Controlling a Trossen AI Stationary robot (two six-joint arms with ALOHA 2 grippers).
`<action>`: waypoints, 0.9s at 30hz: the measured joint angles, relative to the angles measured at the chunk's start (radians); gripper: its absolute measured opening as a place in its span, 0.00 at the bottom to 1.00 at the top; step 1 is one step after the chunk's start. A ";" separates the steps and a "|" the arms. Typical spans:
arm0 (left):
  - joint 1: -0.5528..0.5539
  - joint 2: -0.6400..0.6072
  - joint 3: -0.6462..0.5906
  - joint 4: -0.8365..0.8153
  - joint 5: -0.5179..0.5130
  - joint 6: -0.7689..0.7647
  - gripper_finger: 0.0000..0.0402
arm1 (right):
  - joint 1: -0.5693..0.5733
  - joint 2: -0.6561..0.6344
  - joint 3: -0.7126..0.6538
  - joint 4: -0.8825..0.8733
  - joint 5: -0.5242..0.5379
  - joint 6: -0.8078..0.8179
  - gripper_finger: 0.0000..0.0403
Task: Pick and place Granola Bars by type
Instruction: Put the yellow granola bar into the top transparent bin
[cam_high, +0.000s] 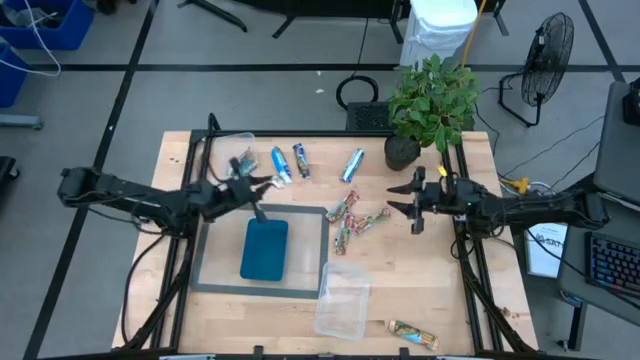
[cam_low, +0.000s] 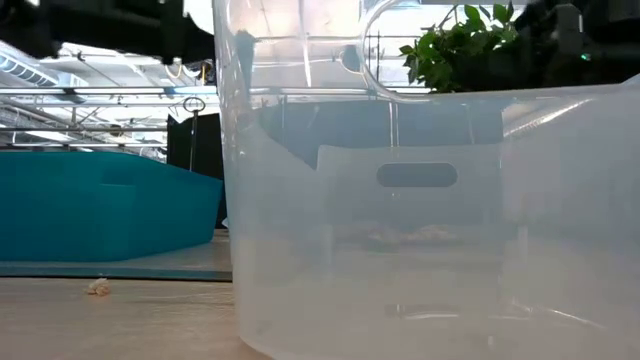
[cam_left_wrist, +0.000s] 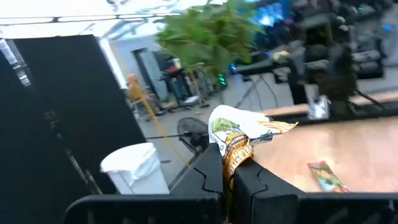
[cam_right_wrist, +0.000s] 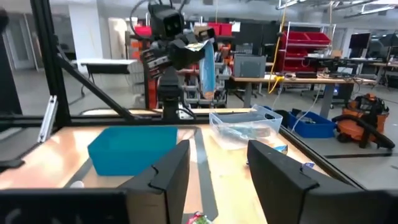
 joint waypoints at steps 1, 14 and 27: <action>0.000 -0.034 -0.017 0.002 -0.008 -0.005 0.01 | 0.000 -0.027 -0.017 -0.008 0.000 0.009 0.38; 0.000 -0.380 -0.197 -0.009 -0.156 -0.006 0.01 | 0.000 -0.254 -0.122 -0.100 -0.001 0.013 0.37; 0.000 -0.562 -0.200 -0.209 -0.393 -0.096 0.01 | 0.000 -0.355 -0.125 -0.319 -0.002 0.047 0.36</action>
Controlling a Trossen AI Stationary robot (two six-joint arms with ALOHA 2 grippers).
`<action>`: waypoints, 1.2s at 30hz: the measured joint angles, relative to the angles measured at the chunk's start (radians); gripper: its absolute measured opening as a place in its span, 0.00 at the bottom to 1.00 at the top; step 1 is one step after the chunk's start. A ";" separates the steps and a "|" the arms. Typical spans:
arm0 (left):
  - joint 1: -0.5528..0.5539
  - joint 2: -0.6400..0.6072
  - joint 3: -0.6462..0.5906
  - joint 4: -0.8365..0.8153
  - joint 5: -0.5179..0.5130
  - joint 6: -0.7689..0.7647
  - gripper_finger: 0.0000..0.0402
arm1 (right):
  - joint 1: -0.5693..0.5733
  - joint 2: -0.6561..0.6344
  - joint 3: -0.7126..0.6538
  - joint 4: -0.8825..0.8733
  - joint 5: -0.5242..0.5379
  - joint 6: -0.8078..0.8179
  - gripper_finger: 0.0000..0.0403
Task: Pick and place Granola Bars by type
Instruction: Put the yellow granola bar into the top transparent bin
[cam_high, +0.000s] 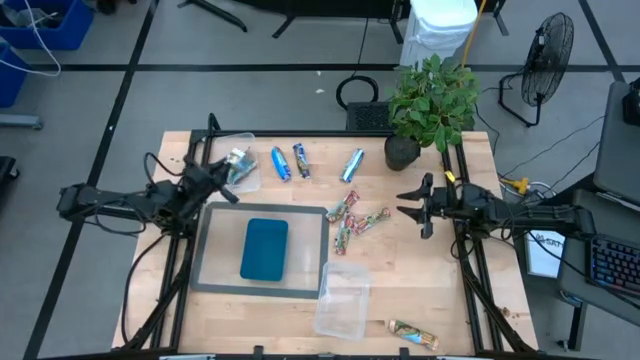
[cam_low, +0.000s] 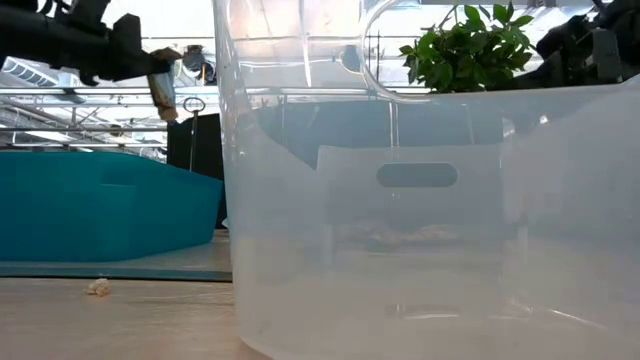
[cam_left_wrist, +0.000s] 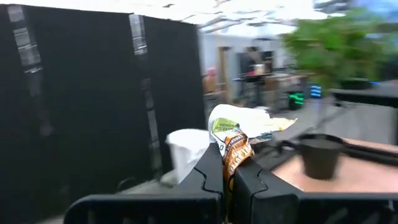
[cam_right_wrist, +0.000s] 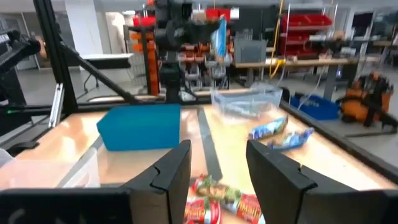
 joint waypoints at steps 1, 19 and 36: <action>0.000 -0.001 0.008 -0.012 -0.036 -0.016 0.01 | 0.000 0.000 0.000 -0.008 0.000 0.003 0.36; 0.099 0.003 0.404 -0.894 -0.155 -0.452 0.01 | 0.000 0.001 -0.002 -0.075 -0.003 -0.007 0.36; 0.540 0.300 0.421 -1.069 0.391 -0.651 0.01 | 0.000 0.001 -0.002 -0.080 -0.001 -0.007 0.35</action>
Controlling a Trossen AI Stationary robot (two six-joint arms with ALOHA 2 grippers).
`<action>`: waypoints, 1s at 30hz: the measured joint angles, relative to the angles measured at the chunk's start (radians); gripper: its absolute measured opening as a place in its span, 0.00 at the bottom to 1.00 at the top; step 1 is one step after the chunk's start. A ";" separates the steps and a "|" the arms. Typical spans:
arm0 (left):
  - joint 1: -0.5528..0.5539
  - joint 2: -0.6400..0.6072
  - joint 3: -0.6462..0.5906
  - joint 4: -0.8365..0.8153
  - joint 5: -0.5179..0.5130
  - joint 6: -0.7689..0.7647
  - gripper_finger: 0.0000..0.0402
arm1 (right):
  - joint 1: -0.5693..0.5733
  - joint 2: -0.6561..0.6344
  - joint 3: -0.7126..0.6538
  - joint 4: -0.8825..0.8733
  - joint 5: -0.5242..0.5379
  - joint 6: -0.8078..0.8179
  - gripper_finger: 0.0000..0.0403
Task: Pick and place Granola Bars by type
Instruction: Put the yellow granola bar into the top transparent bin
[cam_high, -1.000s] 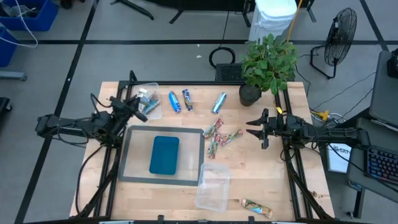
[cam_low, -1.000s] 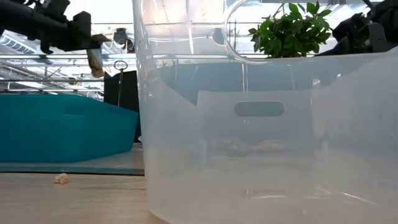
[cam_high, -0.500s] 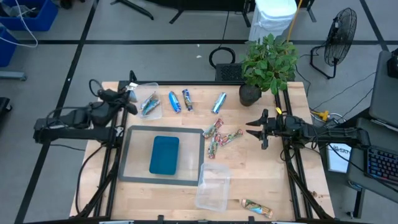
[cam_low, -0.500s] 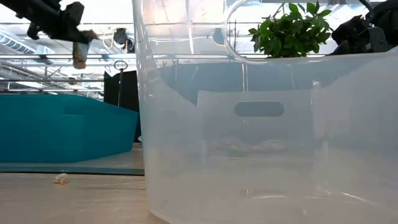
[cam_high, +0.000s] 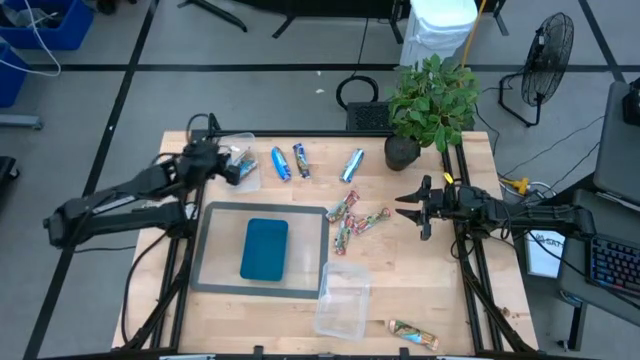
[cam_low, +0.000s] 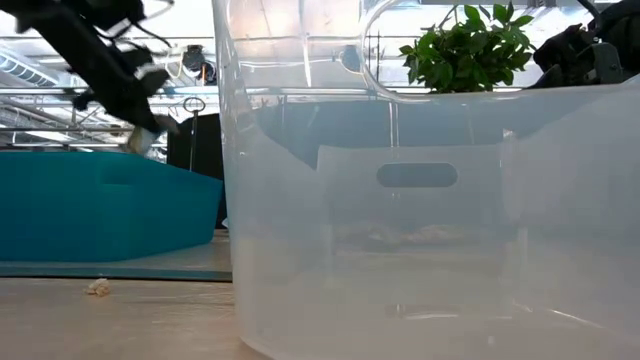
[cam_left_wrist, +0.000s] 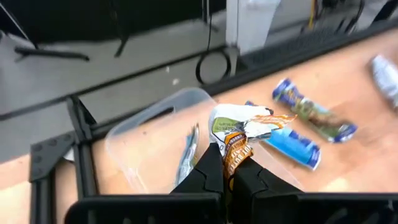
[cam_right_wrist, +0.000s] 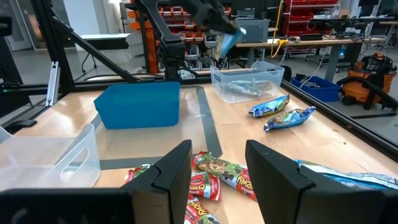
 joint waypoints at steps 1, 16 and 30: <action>0.021 0.030 -0.001 0.018 0.022 0.006 0.01 | 0.000 0.000 0.000 0.001 0.000 0.000 0.35; 0.225 0.431 -0.002 0.234 0.249 0.034 0.01 | 0.000 0.000 0.000 -0.001 -0.002 0.007 0.35; 0.249 0.492 -0.002 0.260 0.243 -0.063 0.01 | 0.000 0.000 0.000 -0.009 -0.002 0.007 0.35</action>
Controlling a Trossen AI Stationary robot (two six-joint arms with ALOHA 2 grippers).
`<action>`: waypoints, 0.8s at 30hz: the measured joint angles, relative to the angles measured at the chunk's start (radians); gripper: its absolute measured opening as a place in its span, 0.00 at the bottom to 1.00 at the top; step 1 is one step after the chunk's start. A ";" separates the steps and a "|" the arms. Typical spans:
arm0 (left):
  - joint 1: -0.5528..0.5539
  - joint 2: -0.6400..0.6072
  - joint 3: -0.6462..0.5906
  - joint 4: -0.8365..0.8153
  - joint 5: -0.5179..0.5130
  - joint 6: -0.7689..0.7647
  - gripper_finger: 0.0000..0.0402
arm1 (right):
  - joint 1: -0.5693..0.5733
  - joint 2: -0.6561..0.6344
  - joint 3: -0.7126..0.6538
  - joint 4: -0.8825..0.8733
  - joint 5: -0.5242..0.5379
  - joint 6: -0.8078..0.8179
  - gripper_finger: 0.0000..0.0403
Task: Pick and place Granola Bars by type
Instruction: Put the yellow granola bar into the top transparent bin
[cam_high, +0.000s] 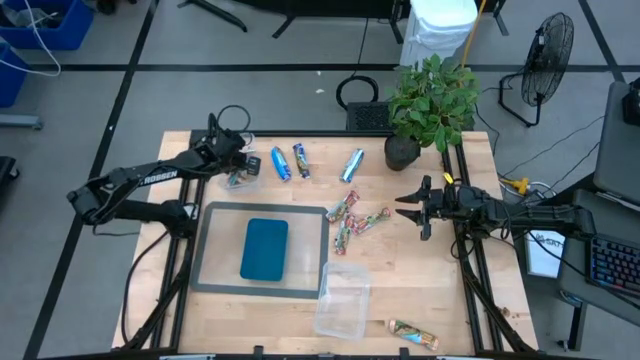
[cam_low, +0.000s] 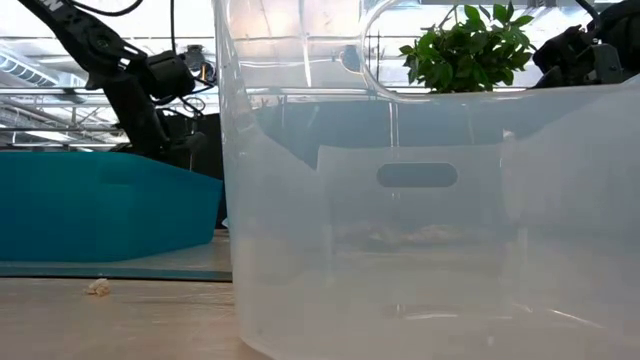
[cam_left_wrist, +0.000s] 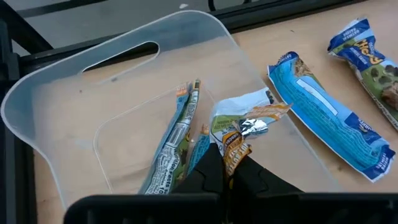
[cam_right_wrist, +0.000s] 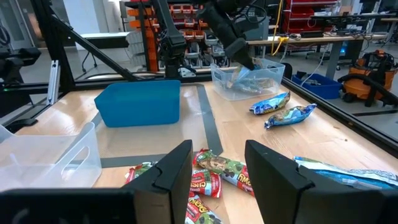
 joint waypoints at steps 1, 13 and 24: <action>0.000 0.000 0.000 0.000 0.000 -0.001 0.03 | 0.000 0.000 0.000 0.000 0.000 0.000 0.35; 0.000 0.000 0.000 -0.001 0.004 -0.033 0.29 | 0.000 0.000 0.000 0.000 0.000 0.000 0.35; 0.000 0.000 0.000 0.125 0.022 0.072 0.41 | 0.000 0.000 0.000 0.000 0.000 0.000 0.35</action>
